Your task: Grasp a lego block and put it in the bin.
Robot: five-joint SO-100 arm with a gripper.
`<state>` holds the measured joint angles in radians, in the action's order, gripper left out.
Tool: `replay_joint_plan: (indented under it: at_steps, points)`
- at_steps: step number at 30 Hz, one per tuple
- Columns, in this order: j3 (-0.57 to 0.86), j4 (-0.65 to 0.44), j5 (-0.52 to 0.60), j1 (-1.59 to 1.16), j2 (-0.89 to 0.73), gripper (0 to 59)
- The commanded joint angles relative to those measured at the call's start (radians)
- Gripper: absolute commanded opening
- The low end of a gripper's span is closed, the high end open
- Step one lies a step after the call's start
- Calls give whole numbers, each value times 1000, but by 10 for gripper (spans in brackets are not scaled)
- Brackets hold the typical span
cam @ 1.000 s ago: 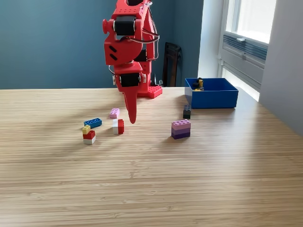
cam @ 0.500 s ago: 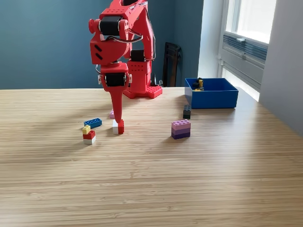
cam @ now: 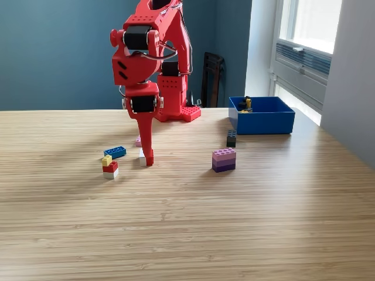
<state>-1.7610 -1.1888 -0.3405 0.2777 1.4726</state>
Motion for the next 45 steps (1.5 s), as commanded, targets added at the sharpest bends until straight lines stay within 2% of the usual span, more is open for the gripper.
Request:
replay_joint_plan:
  at_steps: [1,11,15,21,26,36,39,45]
  points:
    - [71,0,-12,2,-23,272]
    - [115,-2,-18,9,-77,240]
    - [124,-2,-21,9,-97,196]
    - [138,-2,-3,9,-109,0]
    - [172,-20,43,3,-103,0]
    - [321,-235,202,-89,-87,0]
    - [416,-334,258,-176,-77,0]
    - [440,-396,367,-439,8,0]
